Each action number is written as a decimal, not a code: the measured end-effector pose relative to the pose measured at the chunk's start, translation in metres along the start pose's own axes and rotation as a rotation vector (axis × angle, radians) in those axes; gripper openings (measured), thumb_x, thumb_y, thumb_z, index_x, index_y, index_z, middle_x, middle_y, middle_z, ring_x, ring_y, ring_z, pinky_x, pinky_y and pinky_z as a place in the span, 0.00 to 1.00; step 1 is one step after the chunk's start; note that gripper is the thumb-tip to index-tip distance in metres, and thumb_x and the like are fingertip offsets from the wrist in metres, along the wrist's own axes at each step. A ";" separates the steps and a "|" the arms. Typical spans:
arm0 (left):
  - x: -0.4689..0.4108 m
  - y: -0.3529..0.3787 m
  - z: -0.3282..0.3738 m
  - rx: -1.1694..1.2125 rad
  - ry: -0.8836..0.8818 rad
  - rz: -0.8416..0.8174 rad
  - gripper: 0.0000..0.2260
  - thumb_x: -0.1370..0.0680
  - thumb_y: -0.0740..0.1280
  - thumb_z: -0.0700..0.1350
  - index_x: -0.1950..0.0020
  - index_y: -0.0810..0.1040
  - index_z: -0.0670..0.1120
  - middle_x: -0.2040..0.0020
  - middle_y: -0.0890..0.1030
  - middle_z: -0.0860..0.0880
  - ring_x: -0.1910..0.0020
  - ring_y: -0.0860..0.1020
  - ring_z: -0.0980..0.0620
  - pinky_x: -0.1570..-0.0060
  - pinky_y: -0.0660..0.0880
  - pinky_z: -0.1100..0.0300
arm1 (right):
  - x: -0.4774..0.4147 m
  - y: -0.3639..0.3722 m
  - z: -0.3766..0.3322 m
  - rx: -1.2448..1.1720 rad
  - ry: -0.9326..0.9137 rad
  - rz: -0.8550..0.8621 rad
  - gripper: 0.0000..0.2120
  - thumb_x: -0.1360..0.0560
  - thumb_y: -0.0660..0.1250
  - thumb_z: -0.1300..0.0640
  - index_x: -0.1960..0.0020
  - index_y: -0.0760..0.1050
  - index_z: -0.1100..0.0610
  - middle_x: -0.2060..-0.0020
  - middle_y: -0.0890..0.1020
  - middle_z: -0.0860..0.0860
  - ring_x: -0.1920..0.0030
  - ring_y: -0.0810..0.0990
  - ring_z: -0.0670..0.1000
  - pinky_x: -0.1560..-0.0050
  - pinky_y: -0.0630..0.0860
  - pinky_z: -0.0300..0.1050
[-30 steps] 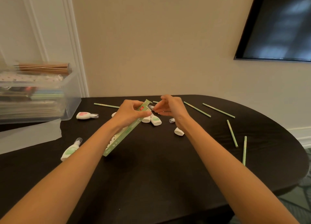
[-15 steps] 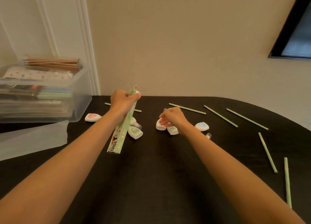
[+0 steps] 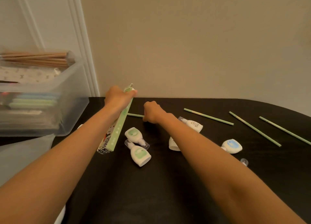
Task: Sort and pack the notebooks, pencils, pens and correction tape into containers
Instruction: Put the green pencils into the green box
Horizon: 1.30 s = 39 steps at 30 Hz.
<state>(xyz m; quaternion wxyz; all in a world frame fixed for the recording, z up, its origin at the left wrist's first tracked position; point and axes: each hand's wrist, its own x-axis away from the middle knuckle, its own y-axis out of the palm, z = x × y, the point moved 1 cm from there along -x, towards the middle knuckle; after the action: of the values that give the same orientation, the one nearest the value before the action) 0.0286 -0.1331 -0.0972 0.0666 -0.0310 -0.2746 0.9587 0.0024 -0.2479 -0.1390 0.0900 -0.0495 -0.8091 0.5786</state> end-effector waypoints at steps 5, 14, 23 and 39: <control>-0.004 0.021 0.010 0.016 0.014 -0.032 0.22 0.25 0.68 0.52 0.41 0.75 0.35 0.43 0.77 0.35 0.45 0.77 0.39 0.50 0.73 0.50 | 0.002 -0.018 0.022 0.065 -0.007 0.018 0.13 0.25 0.65 0.60 0.43 0.73 0.65 0.47 0.76 0.59 0.53 0.75 0.57 0.56 0.70 0.43; 0.006 0.076 0.037 0.036 0.063 -0.122 0.22 0.27 0.68 0.54 0.42 0.77 0.38 0.45 0.78 0.39 0.48 0.77 0.42 0.58 0.69 0.56 | 0.046 -0.073 0.151 0.414 0.366 0.066 0.15 0.21 0.58 0.58 0.37 0.72 0.61 0.44 0.78 0.58 0.44 0.77 0.58 0.50 0.73 0.46; 0.033 0.101 0.047 0.030 0.080 -0.226 0.15 0.27 0.70 0.52 0.57 0.75 0.40 0.61 0.73 0.46 0.61 0.72 0.49 0.65 0.65 0.59 | 0.064 -0.058 0.171 0.347 0.264 -0.153 0.15 0.22 0.62 0.59 0.37 0.69 0.63 0.43 0.74 0.59 0.49 0.76 0.57 0.52 0.70 0.45; 0.102 0.030 0.062 0.200 0.152 -0.393 0.13 0.23 0.66 0.52 0.45 0.78 0.44 0.48 0.80 0.48 0.47 0.77 0.49 0.46 0.70 0.55 | 0.147 -0.094 0.093 -1.665 0.258 0.034 0.08 0.21 0.60 0.60 0.58 0.68 0.61 0.72 0.71 0.53 0.82 0.63 0.42 0.85 0.60 0.30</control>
<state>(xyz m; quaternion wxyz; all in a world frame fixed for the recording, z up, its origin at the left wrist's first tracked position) -0.0819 -0.1756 -0.0629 0.2754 -0.0425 -0.1731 0.9447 -0.1583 -0.3378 -0.0664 0.1071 -0.1775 -0.9541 -0.2159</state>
